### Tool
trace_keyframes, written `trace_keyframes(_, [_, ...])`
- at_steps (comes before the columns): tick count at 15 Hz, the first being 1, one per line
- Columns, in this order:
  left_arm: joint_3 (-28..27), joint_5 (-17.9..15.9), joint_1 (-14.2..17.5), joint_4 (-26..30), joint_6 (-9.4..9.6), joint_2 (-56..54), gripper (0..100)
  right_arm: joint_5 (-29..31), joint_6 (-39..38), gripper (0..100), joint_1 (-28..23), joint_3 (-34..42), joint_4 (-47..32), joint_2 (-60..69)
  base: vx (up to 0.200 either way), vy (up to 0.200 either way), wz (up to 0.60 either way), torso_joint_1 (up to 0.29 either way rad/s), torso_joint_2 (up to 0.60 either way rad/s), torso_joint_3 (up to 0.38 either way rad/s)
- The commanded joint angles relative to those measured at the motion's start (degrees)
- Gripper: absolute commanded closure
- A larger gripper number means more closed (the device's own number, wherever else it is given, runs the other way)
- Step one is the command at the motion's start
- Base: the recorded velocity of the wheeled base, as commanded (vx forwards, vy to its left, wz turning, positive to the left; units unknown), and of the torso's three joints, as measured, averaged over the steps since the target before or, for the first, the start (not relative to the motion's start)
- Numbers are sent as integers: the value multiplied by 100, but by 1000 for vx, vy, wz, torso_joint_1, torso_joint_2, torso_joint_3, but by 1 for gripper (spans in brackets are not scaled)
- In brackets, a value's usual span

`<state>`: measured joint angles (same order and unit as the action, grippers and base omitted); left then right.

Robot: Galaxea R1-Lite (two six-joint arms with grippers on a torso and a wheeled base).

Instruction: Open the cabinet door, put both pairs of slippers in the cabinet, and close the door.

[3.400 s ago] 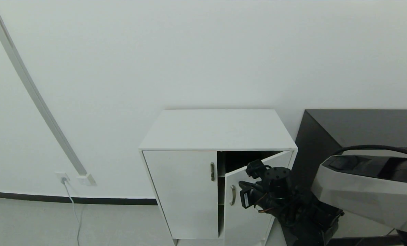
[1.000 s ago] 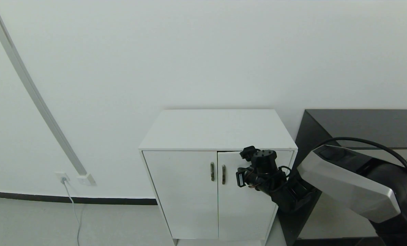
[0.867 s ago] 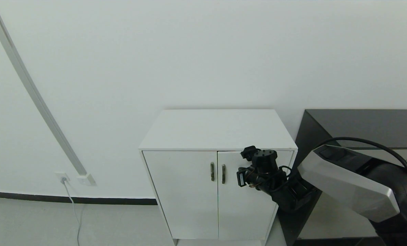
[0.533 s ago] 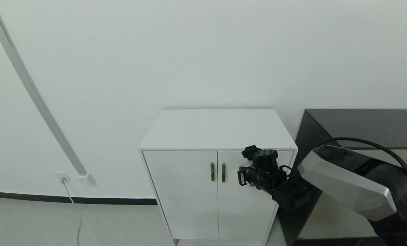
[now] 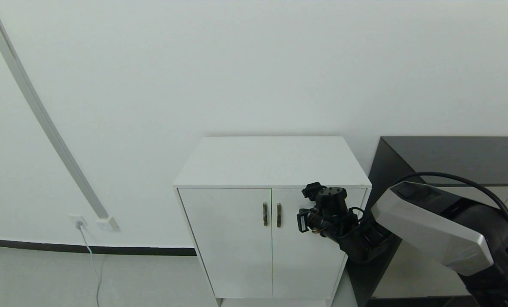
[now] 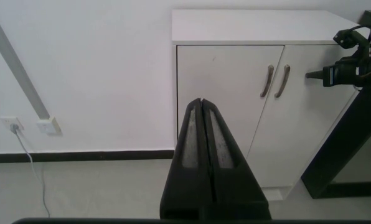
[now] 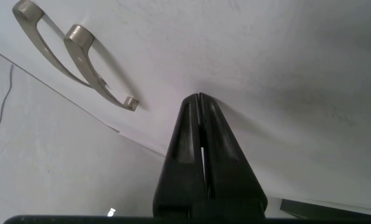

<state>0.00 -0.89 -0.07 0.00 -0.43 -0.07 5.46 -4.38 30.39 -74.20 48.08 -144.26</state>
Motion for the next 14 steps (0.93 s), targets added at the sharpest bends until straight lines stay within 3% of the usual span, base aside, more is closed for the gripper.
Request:
trace_keyframes(1, [0,1,7,-9,-1,7,100,-1,-2,100,2,-6,0,-32,0,0,0,0,0,0])
trace_keyframes(14, [0,1,-1,0,-1,7,100,-1,-2,100,2,-147,-44,-128,0,0,0,0,0,0])
